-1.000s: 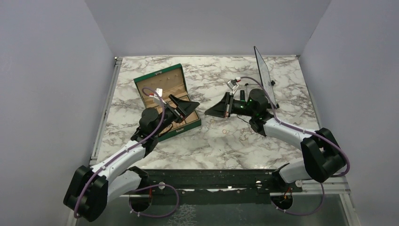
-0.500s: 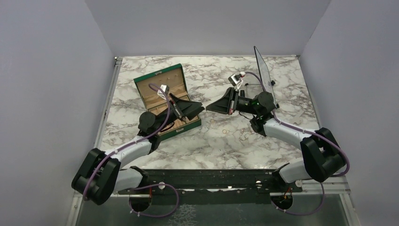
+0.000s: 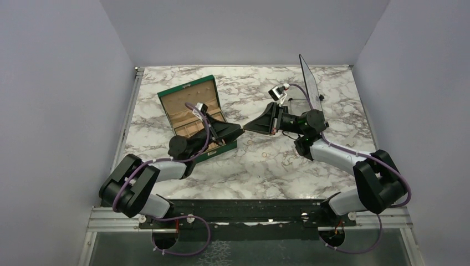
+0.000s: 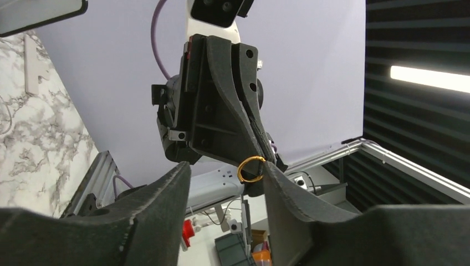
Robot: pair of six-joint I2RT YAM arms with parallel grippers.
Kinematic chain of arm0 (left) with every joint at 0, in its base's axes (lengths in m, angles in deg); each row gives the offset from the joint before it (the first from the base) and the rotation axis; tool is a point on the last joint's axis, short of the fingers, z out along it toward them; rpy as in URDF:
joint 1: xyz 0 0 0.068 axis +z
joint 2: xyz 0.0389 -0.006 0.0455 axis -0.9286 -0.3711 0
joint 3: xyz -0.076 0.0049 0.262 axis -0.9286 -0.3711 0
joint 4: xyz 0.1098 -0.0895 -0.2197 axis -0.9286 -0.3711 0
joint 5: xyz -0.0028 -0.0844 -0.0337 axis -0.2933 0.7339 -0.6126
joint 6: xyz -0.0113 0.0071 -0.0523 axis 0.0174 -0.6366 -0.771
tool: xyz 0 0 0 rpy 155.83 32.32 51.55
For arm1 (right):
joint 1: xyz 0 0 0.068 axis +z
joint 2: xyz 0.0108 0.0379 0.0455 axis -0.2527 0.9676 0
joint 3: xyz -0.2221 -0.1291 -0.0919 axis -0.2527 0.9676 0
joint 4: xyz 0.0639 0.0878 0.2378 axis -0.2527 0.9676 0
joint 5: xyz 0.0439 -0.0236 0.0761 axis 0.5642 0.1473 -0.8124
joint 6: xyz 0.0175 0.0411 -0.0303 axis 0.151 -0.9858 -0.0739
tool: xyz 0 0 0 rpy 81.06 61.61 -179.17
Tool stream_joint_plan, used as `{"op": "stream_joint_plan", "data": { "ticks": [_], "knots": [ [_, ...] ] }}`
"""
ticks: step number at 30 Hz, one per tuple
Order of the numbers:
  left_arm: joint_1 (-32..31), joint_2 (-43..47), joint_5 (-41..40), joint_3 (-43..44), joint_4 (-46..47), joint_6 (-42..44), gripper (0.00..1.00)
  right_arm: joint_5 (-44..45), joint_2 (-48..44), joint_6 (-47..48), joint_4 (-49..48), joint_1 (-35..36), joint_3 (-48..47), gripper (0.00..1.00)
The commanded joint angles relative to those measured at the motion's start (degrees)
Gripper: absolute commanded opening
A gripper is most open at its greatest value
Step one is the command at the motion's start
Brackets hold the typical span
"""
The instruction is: Organize the mixed jewelry
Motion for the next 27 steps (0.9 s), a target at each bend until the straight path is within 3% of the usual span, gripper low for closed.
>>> {"op": "stream_joint_plan", "data": {
  "ticks": [1,10,27],
  "knots": [
    [-0.8,1.1,1.8,1.7,15.7,-0.1,0.49,-1.6,-0.6,-0.8,-2.2,0.0,-1.3,0.01],
    [-2.7,2.2,2.7,3.8,15.3,1.2,0.36,-1.8,-1.3,-0.4,-1.1,0.0,-0.9,0.01],
    [-2.8,5.7,0.8,1.8,10.8,6.3,0.00,-0.7,-2.1,-0.4,-0.8,0.0,0.4,0.01]
  ]
}}
